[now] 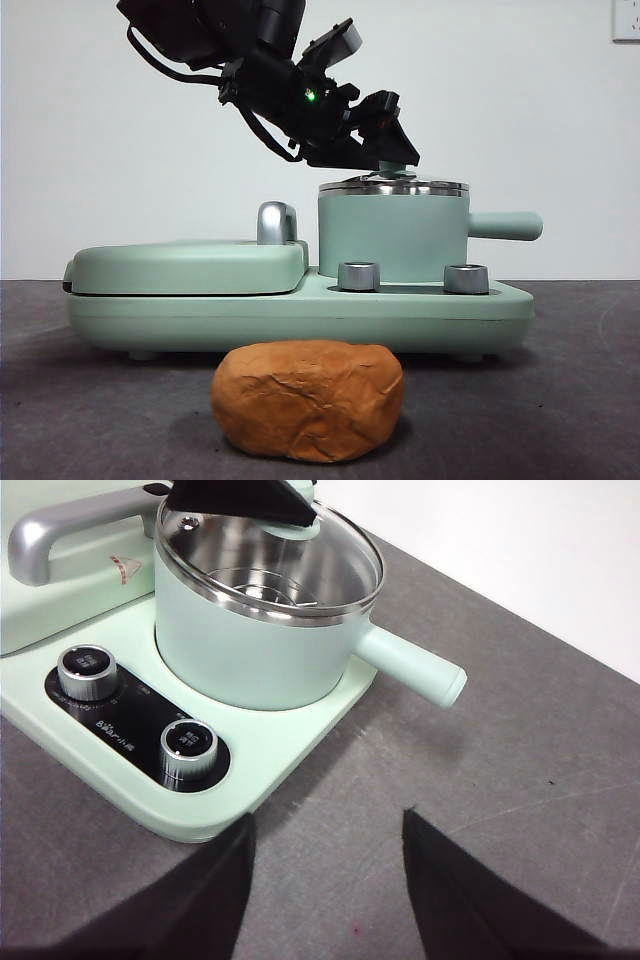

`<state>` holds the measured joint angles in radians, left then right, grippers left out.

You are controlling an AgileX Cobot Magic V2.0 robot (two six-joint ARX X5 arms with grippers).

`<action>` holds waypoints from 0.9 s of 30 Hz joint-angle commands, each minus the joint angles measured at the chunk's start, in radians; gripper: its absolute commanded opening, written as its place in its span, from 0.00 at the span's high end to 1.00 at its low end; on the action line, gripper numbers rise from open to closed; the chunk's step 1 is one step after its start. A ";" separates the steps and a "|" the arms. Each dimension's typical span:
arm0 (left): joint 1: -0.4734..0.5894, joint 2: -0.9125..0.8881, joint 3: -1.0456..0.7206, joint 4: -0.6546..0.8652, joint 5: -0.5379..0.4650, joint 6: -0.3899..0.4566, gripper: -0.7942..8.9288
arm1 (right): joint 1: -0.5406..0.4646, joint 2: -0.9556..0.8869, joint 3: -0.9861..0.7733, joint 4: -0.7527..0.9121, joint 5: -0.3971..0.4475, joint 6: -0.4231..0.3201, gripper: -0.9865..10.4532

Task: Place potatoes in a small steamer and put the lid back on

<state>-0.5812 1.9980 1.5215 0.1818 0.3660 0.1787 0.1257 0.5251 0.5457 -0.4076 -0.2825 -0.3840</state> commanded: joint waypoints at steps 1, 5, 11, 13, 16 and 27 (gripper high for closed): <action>-0.010 0.026 0.027 -0.002 0.000 -0.008 0.62 | 0.005 0.003 0.019 0.010 0.002 0.018 0.71; -0.009 0.026 0.027 -0.028 -0.001 -0.001 0.75 | 0.005 0.003 0.019 0.010 0.002 0.018 0.71; -0.010 0.026 0.027 -0.055 -0.001 0.023 0.90 | 0.005 0.003 0.019 0.010 0.002 0.018 0.71; -0.010 0.026 0.027 -0.054 -0.001 0.024 0.90 | 0.005 0.003 0.019 0.010 0.002 0.018 0.71; -0.009 0.026 0.027 -0.054 -0.001 0.024 0.90 | 0.005 0.003 0.019 0.010 0.002 0.018 0.71; -0.009 -0.017 0.030 -0.052 -0.002 0.047 0.90 | 0.005 0.002 0.019 0.010 0.002 0.018 0.71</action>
<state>-0.5869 1.9896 1.5299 0.1249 0.3695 0.2157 0.1257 0.5251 0.5457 -0.4076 -0.2821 -0.3840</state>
